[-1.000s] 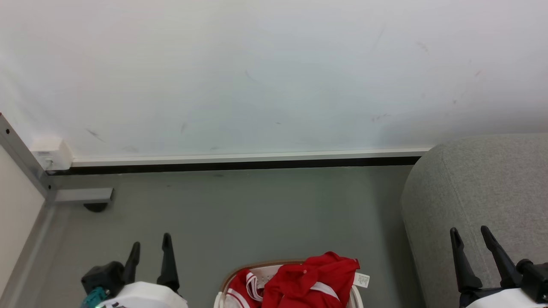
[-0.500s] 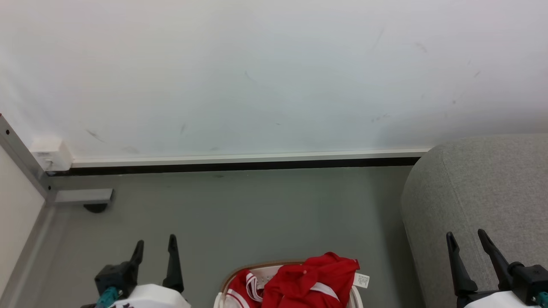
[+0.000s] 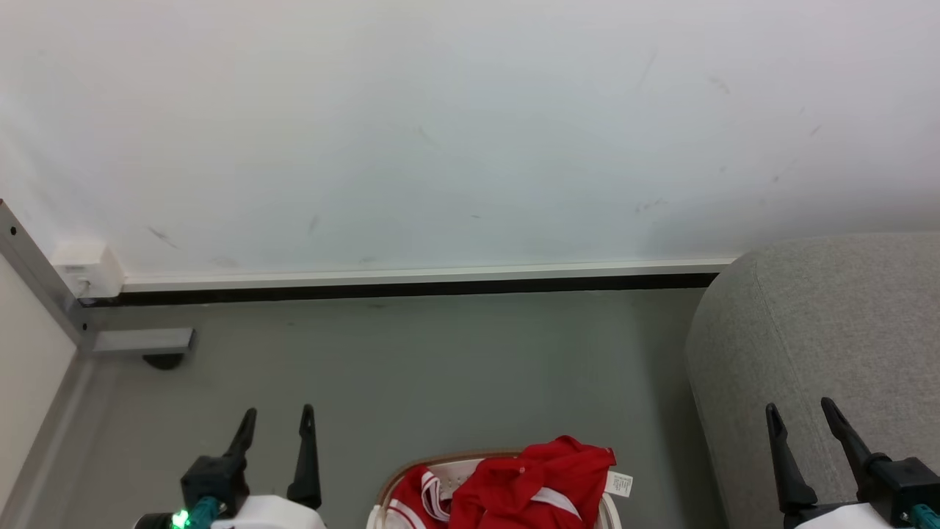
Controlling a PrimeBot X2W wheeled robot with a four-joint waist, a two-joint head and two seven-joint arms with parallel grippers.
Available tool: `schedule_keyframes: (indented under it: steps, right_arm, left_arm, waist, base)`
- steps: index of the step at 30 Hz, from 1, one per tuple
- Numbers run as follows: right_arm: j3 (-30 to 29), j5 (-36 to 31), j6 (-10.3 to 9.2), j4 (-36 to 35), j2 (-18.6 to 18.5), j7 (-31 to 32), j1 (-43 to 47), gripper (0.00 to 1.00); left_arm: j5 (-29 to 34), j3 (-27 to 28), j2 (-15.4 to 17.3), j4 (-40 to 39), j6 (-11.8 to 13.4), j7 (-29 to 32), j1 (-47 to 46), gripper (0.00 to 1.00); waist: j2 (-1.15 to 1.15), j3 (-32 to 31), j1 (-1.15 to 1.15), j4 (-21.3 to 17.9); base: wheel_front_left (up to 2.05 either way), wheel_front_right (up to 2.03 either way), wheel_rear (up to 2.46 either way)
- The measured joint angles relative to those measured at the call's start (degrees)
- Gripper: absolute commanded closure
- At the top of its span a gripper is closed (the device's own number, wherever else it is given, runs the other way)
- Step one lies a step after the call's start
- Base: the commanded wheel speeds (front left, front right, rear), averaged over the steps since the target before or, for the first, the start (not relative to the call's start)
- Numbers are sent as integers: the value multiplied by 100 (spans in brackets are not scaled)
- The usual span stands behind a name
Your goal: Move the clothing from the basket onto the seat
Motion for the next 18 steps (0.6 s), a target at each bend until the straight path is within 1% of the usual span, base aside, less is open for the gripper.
schedule_keyframes:
  steps: [12,18]
  right_arm:
    - [-78,-454,-1,21,98,-5,29,0]
    - [-66,-421,0,-5,93,-5,32,0]
  left_arm:
    - [378,64,-19,147,-23,-135,-1,0]
    - [376,99,-46,162,-33,-136,-1,0]
  waist:
    - [0,-29,0,3]
    - [0,-18,0,9]
  base:
    - [0,0,0]
    - [0,0,0]
